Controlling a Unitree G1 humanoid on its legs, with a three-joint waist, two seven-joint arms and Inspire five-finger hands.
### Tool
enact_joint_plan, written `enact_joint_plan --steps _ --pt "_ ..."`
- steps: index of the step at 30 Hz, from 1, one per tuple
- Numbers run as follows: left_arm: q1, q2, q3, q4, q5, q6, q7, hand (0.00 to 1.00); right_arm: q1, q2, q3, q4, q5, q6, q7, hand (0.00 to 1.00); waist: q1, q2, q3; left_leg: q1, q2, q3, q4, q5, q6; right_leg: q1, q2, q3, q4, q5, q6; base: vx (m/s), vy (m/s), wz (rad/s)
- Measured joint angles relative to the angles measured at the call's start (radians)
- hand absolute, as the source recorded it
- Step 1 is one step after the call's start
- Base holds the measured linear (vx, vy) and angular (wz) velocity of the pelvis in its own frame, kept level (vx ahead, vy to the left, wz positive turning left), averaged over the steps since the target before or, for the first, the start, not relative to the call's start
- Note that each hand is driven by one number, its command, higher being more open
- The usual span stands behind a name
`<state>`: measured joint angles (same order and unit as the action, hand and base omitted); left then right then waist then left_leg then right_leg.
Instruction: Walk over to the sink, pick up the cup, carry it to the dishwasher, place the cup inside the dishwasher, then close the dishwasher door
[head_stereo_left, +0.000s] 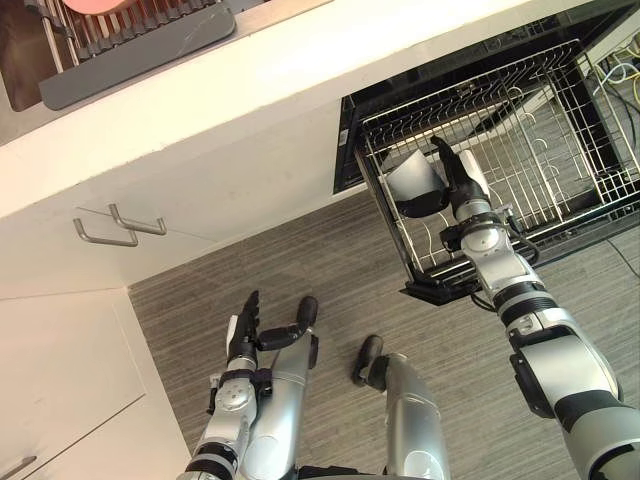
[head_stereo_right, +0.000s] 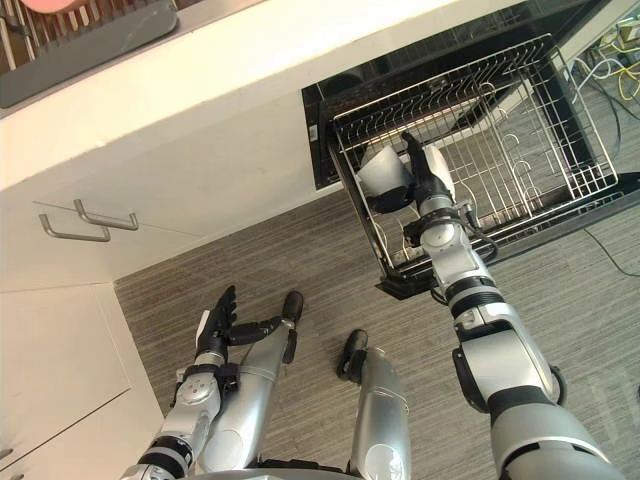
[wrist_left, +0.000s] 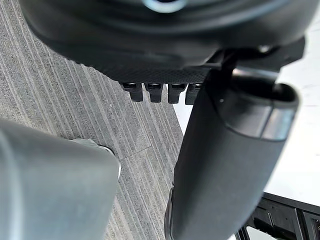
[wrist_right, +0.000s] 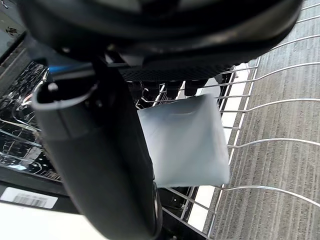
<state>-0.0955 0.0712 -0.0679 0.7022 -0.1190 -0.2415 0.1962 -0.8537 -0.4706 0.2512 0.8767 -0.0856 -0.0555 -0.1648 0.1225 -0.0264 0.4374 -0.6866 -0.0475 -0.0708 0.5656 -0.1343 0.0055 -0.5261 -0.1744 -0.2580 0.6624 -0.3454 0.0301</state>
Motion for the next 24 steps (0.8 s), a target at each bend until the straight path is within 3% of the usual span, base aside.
enact_joint_plan --steps 5,13,18,24 --pt "-0.007 -0.006 0.001 0.008 0.0 0.001 0.004 1.0 0.006 0.024 -0.013 -0.016 0.0 0.014 -0.019 1.0 -0.003 -0.003 0.002 0.024 0.001 0.002 -0.009 0.002 -0.001 0.021 0.0 0.001 -0.011 0.002 -0.001 0.0 -0.001 -0.01" --pt "-0.002 -0.016 0.001 0.007 0.0 0.005 0.012 1.0 0.138 0.088 -0.094 -0.356 0.0 0.015 -0.056 1.0 -0.019 -0.028 0.014 0.137 0.016 0.04 -0.108 0.035 -0.002 0.097 0.01 0.018 -0.086 0.048 -0.003 -0.01 0.003 -0.15" --pt "0.029 0.004 -0.006 0.011 0.001 0.014 0.011 1.0 0.391 0.163 -0.173 -0.641 -0.027 -0.003 -0.073 1.0 -0.04 -0.064 0.014 0.27 0.012 0.049 -0.224 0.077 -0.004 0.203 0.016 0.027 -0.164 0.071 -0.003 0.0 -0.009 -0.03" --pt "0.063 0.044 -0.021 0.05 0.007 0.028 -0.002 1.0 0.667 0.242 -0.247 -0.83 -0.072 -0.032 -0.071 1.0 -0.074 -0.08 -0.007 0.408 0.018 0.055 -0.409 0.157 -0.005 0.302 0.038 0.033 -0.285 0.122 -0.003 0.02 -0.011 -0.08"
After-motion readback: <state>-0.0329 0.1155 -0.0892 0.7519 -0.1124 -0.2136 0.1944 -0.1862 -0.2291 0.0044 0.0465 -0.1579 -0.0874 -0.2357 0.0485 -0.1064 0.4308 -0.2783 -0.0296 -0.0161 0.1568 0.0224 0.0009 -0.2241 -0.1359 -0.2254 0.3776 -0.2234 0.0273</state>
